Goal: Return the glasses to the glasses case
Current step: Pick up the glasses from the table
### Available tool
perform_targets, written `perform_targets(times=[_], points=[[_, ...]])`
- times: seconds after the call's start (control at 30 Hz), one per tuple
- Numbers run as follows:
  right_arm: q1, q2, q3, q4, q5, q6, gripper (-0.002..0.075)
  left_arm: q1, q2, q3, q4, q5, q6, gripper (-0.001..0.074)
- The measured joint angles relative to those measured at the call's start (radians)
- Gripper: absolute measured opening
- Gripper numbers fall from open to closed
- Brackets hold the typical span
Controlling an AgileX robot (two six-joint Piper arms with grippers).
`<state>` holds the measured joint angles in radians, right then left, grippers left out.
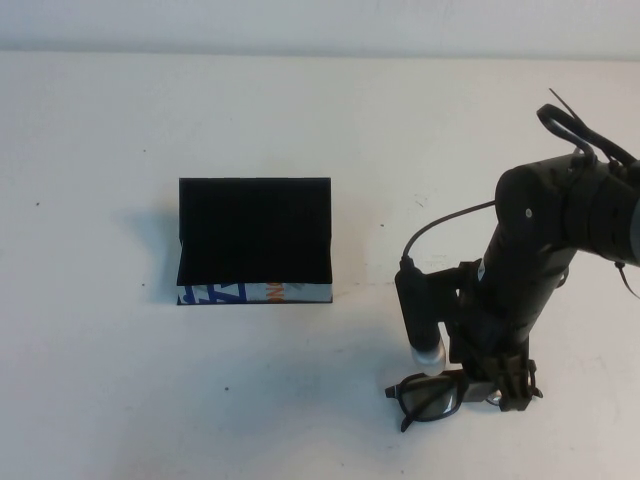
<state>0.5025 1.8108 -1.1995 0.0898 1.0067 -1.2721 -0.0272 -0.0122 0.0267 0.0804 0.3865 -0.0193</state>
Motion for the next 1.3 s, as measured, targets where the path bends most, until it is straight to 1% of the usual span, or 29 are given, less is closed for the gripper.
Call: perform_targets(times=[0.2, 0.73, 0.8, 0.97, 1.17, 1.3], points=[[0.007, 0.02, 0.0, 0.0, 0.0, 0.0, 0.031, 0.0, 0.0, 0.0, 0.0, 0.0, 0.0, -0.0004], [0.011, 0.027, 0.0, -0.029, 0.029, 0.0, 0.0301, 0.0, 0.0, 0.0, 0.0, 0.0, 0.0, -0.0004], [0.011, 0.027, 0.0, -0.029, 0.029, 0.0, 0.0277, 0.0, 0.0, 0.0, 0.0, 0.0, 0.0, -0.0004], [0.013, 0.027, 0.0, -0.029, 0.029, 0.0, 0.017, 0.0, 0.0, 0.0, 0.0, 0.0, 0.0, -0.0004], [0.015, 0.027, -0.003, -0.029, 0.06, 0.0, 0.0068, 0.0, 0.0, 0.0, 0.0, 0.0, 0.0, -0.0004], [0.033, 0.02, -0.039, -0.029, 0.099, 0.072, 0.0066, 0.0, 0.0, 0.0, 0.0, 0.0, 0.0, -0.0004]])
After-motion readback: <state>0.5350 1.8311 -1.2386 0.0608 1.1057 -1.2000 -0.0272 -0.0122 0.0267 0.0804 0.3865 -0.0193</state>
